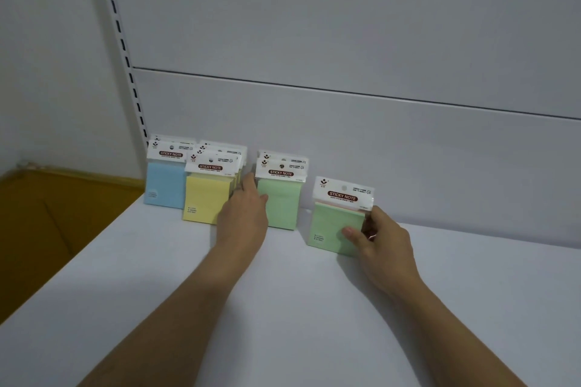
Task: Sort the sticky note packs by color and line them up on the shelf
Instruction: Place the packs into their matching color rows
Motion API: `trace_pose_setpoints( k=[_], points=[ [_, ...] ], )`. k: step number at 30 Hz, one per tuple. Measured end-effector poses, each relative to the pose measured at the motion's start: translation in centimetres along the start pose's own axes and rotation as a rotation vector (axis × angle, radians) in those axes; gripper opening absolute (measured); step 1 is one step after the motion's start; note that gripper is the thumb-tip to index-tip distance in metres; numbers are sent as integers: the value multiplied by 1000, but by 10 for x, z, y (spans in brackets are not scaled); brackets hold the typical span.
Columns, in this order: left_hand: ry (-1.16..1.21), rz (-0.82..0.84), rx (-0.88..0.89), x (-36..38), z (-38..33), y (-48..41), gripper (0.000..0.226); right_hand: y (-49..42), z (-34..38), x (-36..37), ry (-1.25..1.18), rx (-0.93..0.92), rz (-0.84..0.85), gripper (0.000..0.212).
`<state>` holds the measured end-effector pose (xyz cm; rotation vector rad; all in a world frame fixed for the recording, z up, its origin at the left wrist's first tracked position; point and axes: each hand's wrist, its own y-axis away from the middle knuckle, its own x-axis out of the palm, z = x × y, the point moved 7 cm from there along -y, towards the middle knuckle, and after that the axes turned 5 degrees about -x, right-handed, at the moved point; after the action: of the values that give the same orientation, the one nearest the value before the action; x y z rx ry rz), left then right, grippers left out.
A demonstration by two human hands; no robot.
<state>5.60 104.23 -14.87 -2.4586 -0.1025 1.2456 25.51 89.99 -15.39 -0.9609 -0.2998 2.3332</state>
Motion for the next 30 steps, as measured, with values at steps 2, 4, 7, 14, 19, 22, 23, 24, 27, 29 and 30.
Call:
trace_pose_setpoints(
  k=[2,4,7,14,19,22,23,24,27,29,30],
  points=[
    [-14,3,5,-4,0,3,39,1,-1,0,10,4,5,19],
    [-15,-2,23,-10,-1,6,38,3,0,-1,22,1,5,20],
    [-5,6,98,-22,-4,12,32,6,5,-3,47,-9,16,22],
    [74,92,257,-46,5,16,19,4,17,-7,81,-12,24,22],
    [88,55,260,-64,16,6,27,-14,36,9,65,-24,68,14],
    [55,58,270,-65,17,5,31,-26,46,30,58,-15,101,13],
    [36,76,269,-63,18,5,31,-30,48,38,48,-11,104,14],
    [14,98,264,-60,18,5,31,-32,50,45,35,-4,107,15],
    [-38,144,240,-54,20,7,27,-37,48,64,-4,35,92,17],
    [-68,159,245,-49,17,9,25,-37,45,71,-39,58,52,18],
    [-87,165,250,-46,14,10,25,-37,45,74,-58,68,29,21]
  ],
)
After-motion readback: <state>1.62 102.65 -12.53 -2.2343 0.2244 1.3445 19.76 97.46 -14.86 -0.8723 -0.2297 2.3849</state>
